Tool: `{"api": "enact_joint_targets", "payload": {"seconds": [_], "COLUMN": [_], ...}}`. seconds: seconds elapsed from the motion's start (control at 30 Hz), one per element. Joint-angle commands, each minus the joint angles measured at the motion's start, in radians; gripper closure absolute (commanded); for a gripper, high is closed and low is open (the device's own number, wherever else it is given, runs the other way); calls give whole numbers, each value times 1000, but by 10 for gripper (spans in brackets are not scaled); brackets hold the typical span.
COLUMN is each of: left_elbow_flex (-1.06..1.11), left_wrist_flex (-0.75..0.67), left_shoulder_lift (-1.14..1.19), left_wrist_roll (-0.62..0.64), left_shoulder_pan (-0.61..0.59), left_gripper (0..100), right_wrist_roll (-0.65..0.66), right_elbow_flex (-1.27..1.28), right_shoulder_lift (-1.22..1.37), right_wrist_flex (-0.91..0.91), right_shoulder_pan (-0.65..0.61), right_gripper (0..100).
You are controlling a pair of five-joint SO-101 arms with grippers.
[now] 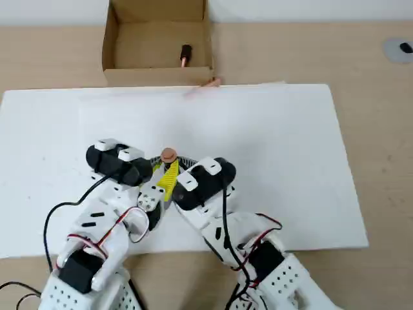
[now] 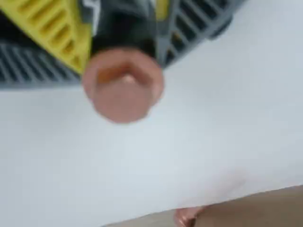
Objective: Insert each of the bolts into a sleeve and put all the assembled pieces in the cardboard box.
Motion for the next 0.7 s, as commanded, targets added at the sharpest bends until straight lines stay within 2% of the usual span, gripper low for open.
{"api": "enact_joint_targets", "payload": {"seconds": [0.0,0.13,0.3,0.57,0.67], "left_elbow_flex": [-44,-95,-169,-362,-371], "left_wrist_flex": [75,164,161,161,163], "left_shoulder_lift": [-5,-5,-5,-7,-7], "left_wrist_roll": [-54,-83,-71,150,261], "left_shoulder_pan": [-26,-51,-181,-302,-450], "left_gripper": [868,835,806,803,804], "right_wrist_roll": [-8,-8,-8,28,69], "right_elbow_flex": [-2,-2,-2,-27,-189], "right_shoulder_lift": [-22,-22,-22,-13,5], "right_wrist_flex": [-25,-25,-25,-26,29], "right_shoulder_pan": [22,22,25,159,170], "right_gripper": [989,989,989,989,989]}}
